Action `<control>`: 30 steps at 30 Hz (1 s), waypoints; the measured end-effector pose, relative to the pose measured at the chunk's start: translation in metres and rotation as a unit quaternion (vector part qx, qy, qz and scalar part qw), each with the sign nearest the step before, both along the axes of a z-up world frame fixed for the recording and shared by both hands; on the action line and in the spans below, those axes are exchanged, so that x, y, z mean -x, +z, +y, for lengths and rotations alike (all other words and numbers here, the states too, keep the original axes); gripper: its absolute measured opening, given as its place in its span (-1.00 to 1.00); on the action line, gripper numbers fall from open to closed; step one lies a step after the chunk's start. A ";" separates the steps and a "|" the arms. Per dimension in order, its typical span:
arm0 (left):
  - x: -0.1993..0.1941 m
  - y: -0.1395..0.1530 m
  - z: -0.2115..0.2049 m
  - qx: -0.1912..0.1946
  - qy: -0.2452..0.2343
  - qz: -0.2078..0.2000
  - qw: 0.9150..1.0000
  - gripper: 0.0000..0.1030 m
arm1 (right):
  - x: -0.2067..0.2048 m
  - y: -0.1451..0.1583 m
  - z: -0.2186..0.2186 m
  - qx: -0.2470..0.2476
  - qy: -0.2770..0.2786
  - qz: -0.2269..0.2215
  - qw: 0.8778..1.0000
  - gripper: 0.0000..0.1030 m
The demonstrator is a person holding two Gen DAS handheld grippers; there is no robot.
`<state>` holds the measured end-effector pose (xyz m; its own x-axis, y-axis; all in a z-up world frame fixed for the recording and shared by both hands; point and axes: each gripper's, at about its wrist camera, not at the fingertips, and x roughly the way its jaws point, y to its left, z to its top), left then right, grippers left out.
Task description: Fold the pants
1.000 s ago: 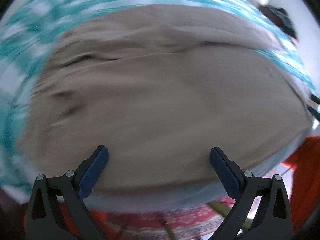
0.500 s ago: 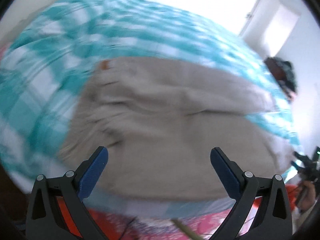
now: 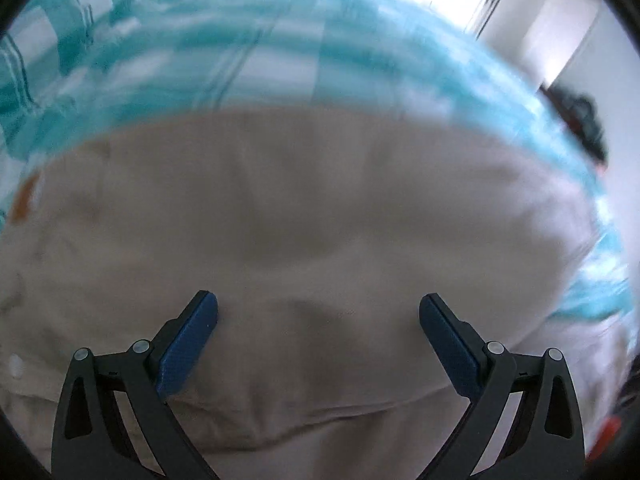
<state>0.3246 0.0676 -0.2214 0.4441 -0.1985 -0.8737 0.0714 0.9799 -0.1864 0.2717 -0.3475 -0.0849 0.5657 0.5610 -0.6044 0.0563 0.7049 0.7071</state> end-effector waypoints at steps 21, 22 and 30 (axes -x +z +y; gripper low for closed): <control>0.027 -0.013 -0.004 -0.024 -0.022 -0.091 0.995 0.99 | -0.116 -0.102 -0.095 0.085 0.015 0.098 0.991 0.82; 0.027 -0.013 -0.004 -0.024 -0.021 -0.091 0.995 0.99 | -0.126 -0.093 -0.100 0.065 0.010 0.081 0.995 0.82; 0.027 -0.013 -0.005 -0.023 -0.022 -0.091 0.995 0.99 | -0.230 -0.132 -0.063 0.005 -0.002 0.095 0.995 0.79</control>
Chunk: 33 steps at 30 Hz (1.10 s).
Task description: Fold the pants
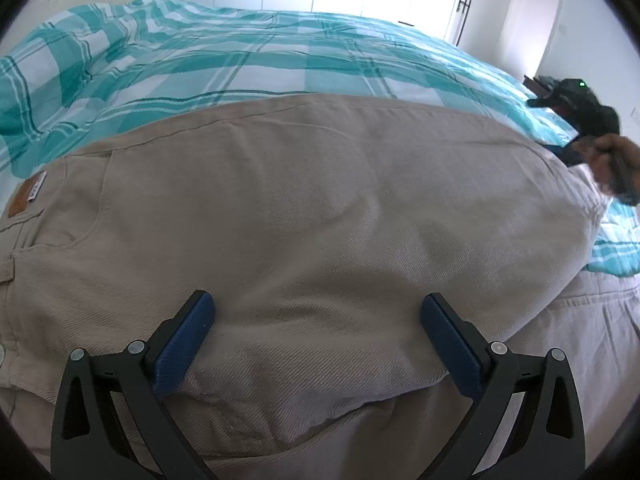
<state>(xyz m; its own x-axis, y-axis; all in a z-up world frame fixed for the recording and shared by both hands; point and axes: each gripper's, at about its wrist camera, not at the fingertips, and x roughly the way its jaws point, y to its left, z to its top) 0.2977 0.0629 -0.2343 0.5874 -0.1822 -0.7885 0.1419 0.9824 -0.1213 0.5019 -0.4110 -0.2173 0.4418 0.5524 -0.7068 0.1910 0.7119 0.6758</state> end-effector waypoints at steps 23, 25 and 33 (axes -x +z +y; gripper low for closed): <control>-0.002 -0.002 0.000 0.000 0.001 -0.008 1.000 0.99 | 0.000 0.000 -0.063 0.036 0.021 -0.030 0.999 0.75; -0.002 -0.002 0.000 -0.001 0.001 -0.008 1.000 0.99 | 0.014 0.008 -0.105 0.074 -0.010 -0.031 0.997 0.75; -0.001 -0.002 0.000 0.000 0.000 -0.008 1.000 0.99 | 0.106 0.041 -0.231 0.266 -0.161 -0.027 0.950 0.82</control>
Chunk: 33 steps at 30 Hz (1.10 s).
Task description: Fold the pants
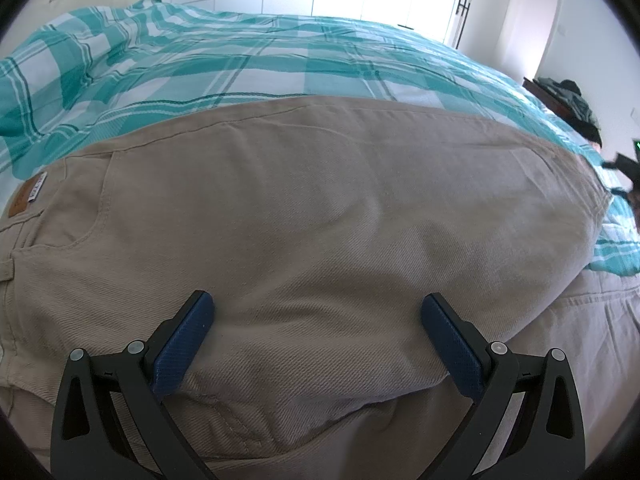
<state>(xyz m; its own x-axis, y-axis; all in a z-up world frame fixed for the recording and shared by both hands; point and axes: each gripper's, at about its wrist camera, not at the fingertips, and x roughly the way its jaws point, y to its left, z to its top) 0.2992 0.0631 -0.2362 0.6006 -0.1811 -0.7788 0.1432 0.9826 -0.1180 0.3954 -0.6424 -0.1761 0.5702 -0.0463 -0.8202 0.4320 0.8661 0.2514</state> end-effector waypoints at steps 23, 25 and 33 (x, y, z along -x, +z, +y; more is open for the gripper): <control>-0.002 0.000 0.001 -0.002 0.001 0.000 1.000 0.99 | 0.088 -0.043 -0.043 -0.334 -0.122 -0.138 0.924 0.82; -0.001 -0.001 0.000 -0.003 0.001 0.000 1.000 0.99 | 0.092 -0.044 -0.044 -0.326 -0.106 -0.123 0.931 0.82; -0.002 -0.002 -0.001 -0.005 0.001 0.001 1.000 0.99 | 0.036 -0.052 -0.024 -0.239 -0.098 -0.082 0.963 0.06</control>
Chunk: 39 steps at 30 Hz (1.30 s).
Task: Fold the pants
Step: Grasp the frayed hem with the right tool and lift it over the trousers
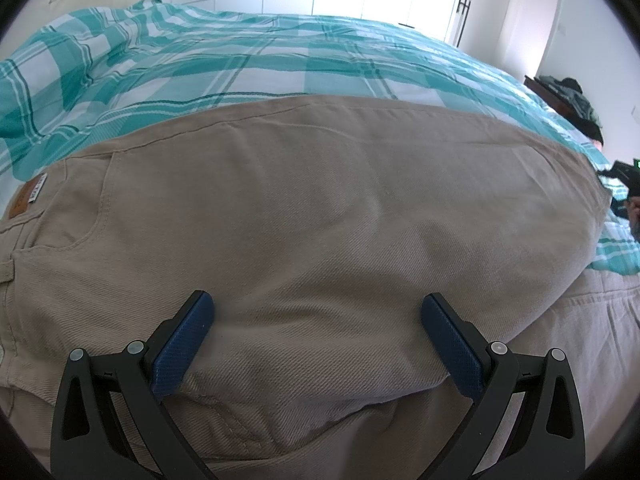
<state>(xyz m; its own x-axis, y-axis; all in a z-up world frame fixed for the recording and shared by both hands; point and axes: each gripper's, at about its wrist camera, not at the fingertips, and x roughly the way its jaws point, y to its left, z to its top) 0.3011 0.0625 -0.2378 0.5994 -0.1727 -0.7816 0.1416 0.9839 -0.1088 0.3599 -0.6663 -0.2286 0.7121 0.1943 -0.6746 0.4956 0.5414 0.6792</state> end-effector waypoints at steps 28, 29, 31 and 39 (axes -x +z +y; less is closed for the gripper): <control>-0.004 0.003 -0.004 -0.020 -0.002 0.023 1.000 0.99 | 0.222 0.072 0.101 0.271 0.409 0.076 0.868 -0.81; -0.004 0.003 -0.004 -0.018 -0.002 0.027 0.999 0.99 | 0.225 0.069 0.106 0.268 0.407 0.076 0.870 -0.70; -0.005 0.004 -0.003 -0.014 -0.003 0.032 0.999 0.99 | 0.222 0.068 0.116 0.278 0.421 0.078 0.860 -0.59; 0.012 0.026 0.000 -0.018 0.000 0.072 0.997 0.99 | 0.246 0.105 0.042 0.435 0.282 0.174 0.837 0.88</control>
<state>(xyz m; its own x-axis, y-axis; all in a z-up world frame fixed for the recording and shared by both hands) 0.2894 0.0623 -0.2113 0.4808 -0.1430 -0.8651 0.1275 0.9875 -0.0923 0.1141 -0.6246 -0.1241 0.4031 -0.2389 -0.8834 0.0810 0.9709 -0.2255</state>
